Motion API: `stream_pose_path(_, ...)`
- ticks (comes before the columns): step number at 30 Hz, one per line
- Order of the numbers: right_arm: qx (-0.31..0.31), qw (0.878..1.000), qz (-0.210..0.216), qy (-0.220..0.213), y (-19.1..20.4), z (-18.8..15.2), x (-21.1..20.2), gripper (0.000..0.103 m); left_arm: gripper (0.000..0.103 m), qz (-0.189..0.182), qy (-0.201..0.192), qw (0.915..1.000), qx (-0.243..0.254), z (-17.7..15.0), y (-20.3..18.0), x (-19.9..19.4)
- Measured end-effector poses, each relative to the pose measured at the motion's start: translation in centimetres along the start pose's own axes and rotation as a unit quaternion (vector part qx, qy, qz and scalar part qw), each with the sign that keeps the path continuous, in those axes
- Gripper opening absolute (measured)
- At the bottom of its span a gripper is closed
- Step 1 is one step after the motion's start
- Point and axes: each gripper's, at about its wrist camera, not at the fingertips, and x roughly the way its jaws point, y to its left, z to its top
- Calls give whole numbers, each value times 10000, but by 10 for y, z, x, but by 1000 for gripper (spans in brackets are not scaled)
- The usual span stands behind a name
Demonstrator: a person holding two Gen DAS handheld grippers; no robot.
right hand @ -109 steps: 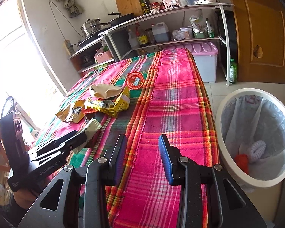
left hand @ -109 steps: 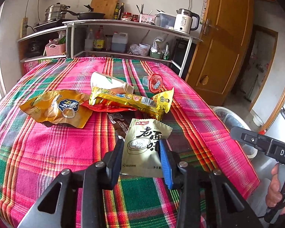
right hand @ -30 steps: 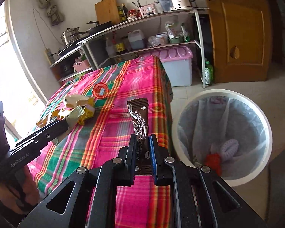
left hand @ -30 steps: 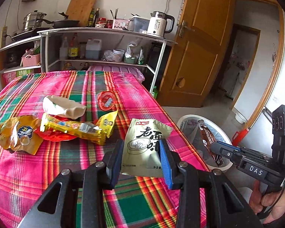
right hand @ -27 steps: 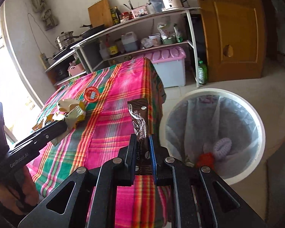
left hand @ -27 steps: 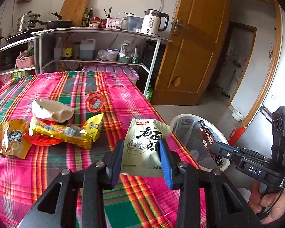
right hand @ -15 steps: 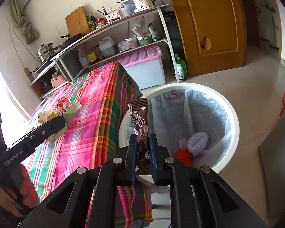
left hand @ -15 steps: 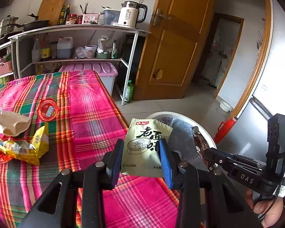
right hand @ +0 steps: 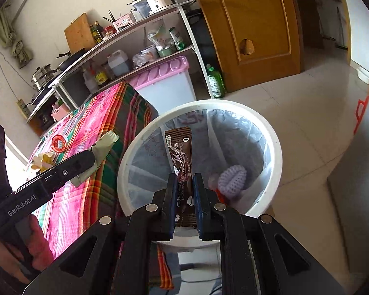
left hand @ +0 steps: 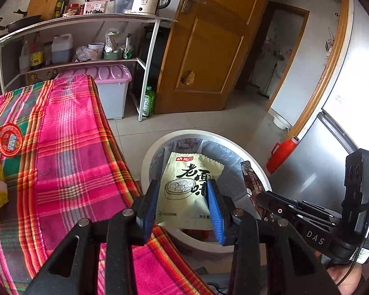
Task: Collect trash
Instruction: 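Open both tools to drop the packet and wrapper into the bin, then move both open tools back over the remaining trash on the table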
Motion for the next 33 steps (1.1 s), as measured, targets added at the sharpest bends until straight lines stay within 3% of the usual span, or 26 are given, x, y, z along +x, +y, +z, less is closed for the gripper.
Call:
stream_pose_path(6, 55, 9999, -74, 52, -6, 1, 3, 15, 43, -115, 131, 9998, -38, 4, -8, 11)
stream_pose_path(12, 11, 9999, -128, -7, -4, 1, -2, 27, 44, -140, 117, 9998, -67, 7, -10, 11)
stream_pose_path(23, -116, 9996, 161, -176, 13, 0, -19, 32, 44, -13, -316, 9994, -158, 3, 5, -29)
stream_pose_path(33, -489, 9971, 529, -229, 54, -5, -30, 32, 44, 353, -682, 9969, -159, -12, 25, -76)
